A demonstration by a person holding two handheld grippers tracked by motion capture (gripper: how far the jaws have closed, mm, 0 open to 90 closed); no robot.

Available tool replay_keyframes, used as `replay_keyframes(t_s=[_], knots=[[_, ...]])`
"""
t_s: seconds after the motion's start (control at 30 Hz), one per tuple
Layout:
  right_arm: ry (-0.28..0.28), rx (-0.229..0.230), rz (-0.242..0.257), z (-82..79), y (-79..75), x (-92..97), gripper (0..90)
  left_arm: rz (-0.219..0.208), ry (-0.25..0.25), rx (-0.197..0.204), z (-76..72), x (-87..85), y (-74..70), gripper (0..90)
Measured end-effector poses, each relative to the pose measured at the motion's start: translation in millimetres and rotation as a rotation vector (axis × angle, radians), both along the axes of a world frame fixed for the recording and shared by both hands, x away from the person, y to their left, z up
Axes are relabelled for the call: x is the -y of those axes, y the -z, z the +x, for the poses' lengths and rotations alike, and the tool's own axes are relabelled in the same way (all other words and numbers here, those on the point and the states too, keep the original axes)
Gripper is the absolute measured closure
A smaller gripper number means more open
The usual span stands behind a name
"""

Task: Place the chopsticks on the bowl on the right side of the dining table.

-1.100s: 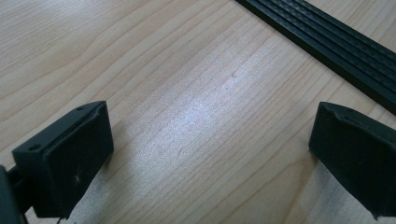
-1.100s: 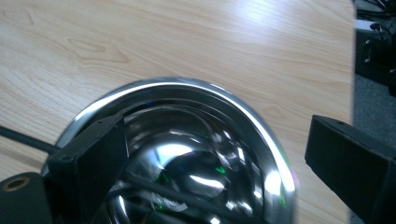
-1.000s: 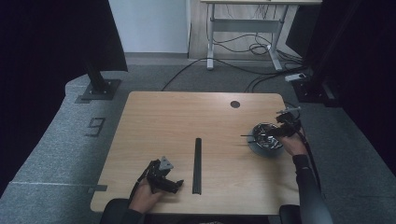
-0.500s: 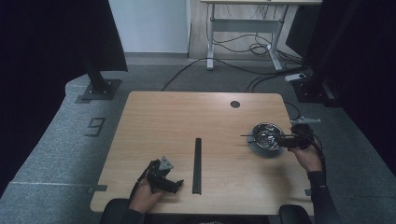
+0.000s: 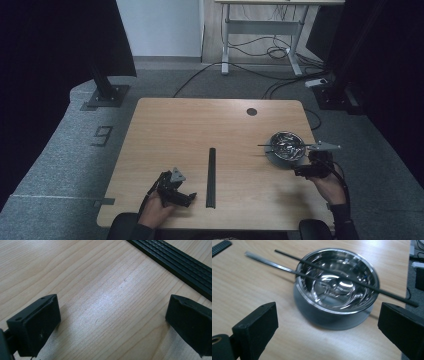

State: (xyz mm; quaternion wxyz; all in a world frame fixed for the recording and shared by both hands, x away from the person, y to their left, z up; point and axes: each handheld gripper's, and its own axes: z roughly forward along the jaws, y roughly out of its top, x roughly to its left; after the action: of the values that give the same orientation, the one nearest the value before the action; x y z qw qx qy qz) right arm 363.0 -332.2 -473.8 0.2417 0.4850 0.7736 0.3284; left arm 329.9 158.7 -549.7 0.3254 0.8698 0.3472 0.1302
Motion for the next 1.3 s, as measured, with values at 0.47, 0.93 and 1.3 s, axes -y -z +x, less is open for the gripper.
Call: replay_keyframes(t_s=[0.47, 0.93, 1.3], knots=[[-0.067, -0.022, 0.019, -25.3, 19.7, -24.4, 0.0, 0.002, 0.001, 0.0, 0.0, -0.1, -0.1, 0.0], [-0.18, -0.055, 0.007, -23.7, 36.8, -70.6, 0.0, 0.001, -0.005, 0.0, -0.5, 0.1, 0.0, 0.0], [-0.231, -0.079, 0.002, -16.1, 43.6, -94.6, 0.0, 0.002, -0.004, 0.001, -0.5, 0.1, -0.1, 0.0]])
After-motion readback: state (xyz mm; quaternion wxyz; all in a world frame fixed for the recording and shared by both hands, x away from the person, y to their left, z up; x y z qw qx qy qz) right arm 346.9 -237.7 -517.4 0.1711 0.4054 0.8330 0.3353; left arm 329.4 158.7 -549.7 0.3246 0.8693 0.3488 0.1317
